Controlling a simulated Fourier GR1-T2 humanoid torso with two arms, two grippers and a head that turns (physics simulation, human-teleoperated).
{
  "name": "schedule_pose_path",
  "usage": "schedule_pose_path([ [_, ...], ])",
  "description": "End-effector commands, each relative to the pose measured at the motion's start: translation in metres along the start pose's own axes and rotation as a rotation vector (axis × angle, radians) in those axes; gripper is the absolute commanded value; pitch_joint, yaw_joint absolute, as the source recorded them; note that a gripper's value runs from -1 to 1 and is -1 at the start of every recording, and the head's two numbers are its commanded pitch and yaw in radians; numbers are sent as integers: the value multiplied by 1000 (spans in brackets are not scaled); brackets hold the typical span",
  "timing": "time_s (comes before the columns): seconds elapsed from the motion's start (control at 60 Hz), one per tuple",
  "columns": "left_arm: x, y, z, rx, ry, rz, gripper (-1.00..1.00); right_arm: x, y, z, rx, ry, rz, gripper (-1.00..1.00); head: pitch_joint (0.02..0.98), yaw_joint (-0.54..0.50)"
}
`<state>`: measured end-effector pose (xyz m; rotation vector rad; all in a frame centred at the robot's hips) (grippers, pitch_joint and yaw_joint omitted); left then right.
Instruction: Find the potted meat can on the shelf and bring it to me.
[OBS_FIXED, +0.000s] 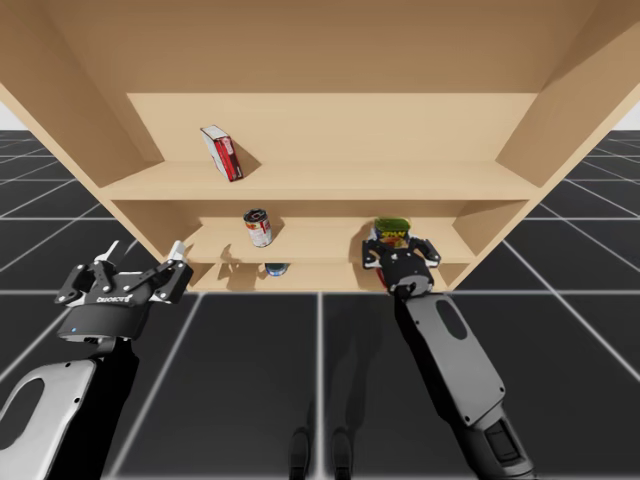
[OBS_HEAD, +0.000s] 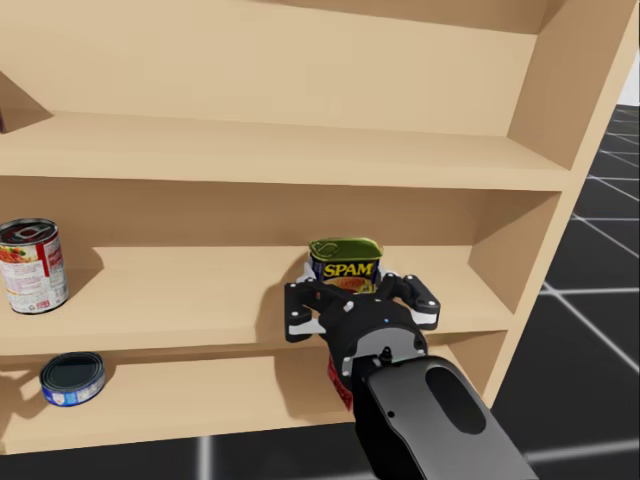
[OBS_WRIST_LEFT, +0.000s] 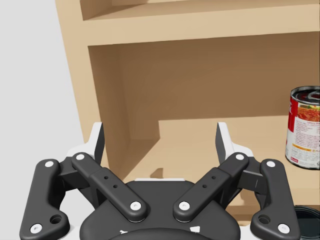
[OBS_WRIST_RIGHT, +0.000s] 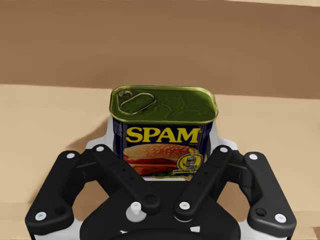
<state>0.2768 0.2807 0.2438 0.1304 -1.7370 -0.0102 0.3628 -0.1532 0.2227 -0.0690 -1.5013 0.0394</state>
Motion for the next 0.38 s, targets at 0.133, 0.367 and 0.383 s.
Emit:
schedule_pose_path([
  [0.133, 0, -1, 0, -3, 0, 0, -1000, 13, -21, 51, -50, -67, 9, 1000, 500, -239],
  [0.367, 0, -3, 1, -7, 1, -1, -1000, 20, -26, 100, -23, -124, 38, 1000, 497, -239],
  [0.383, 0, -3, 1, -6, 1, -1, -1000, 21, -27, 108, -21, -132, 43, 1000, 497, -239],
])
